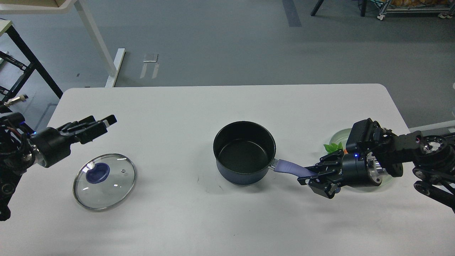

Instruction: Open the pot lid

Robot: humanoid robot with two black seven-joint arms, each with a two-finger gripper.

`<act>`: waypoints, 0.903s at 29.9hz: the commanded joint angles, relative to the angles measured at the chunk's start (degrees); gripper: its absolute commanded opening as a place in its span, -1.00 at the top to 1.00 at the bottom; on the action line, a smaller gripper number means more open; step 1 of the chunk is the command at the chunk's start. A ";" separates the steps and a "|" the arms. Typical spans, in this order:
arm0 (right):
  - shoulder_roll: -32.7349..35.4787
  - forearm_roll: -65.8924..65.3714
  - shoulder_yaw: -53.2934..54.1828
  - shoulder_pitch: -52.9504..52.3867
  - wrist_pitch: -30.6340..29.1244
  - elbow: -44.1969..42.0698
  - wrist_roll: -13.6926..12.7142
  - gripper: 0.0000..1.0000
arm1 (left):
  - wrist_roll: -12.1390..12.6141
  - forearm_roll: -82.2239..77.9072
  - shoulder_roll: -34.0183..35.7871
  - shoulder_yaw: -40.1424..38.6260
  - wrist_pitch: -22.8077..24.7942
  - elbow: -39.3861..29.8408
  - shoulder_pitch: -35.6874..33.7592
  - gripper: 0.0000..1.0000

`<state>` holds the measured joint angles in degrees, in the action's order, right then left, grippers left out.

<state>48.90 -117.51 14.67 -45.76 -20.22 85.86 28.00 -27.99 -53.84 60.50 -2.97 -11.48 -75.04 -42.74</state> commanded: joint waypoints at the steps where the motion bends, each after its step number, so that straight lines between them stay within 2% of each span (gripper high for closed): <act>1: 0.06 0.00 0.00 0.06 0.09 -0.08 0.00 0.27 | -0.01 21.00 -2.14 -2.22 7.42 1.73 -1.38 -0.98; 3: -0.03 0.00 0.00 -0.03 0.09 -0.08 0.00 0.26 | -0.01 28.31 -3.89 -2.57 10.59 4.36 -1.38 -0.98; 8: -0.12 0.00 -0.08 0.06 0.00 -0.08 0.00 0.26 | -0.01 42.90 -10.57 -3.89 15.16 14.02 -1.38 -0.98; 14: -0.03 0.00 -0.08 0.24 0.00 -0.08 0.00 0.26 | 0.13 55.75 -20.14 -7.39 28.17 31.34 -1.21 -0.98; 15: -0.03 0.00 -0.08 0.32 0.00 -0.08 0.00 0.26 | 3.26 57.25 -21.38 -8.71 29.75 33.45 -0.94 -0.98; 17: -0.03 0.00 -0.08 0.32 0.00 -0.08 0.00 0.25 | 7.67 59.10 -22.88 -10.65 31.95 35.75 -0.68 -0.98; 19: -0.03 0.00 -0.08 0.32 0.00 -0.08 0.00 0.25 | 9.70 59.98 -23.50 -11.53 33.28 36.72 -0.59 -0.98; 21: -0.03 0.00 -0.08 0.41 0.00 -0.08 0.00 0.25 | 10.15 60.60 -23.85 -11.62 33.54 36.81 -0.42 -0.98; 25: -0.12 0.00 -0.08 0.41 0.00 -0.08 0.00 0.19 | 9.45 60.87 -25.08 -11.71 33.46 36.90 -0.15 -0.98; 27: -0.12 0.00 -0.08 0.41 0.00 -0.08 0.00 0.01 | 9.01 60.87 -25.52 -11.71 33.46 36.99 -0.15 -0.98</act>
<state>48.82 -117.51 14.59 -45.35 -20.21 85.78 28.00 -18.31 6.97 35.71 -14.63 21.97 -38.18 -42.94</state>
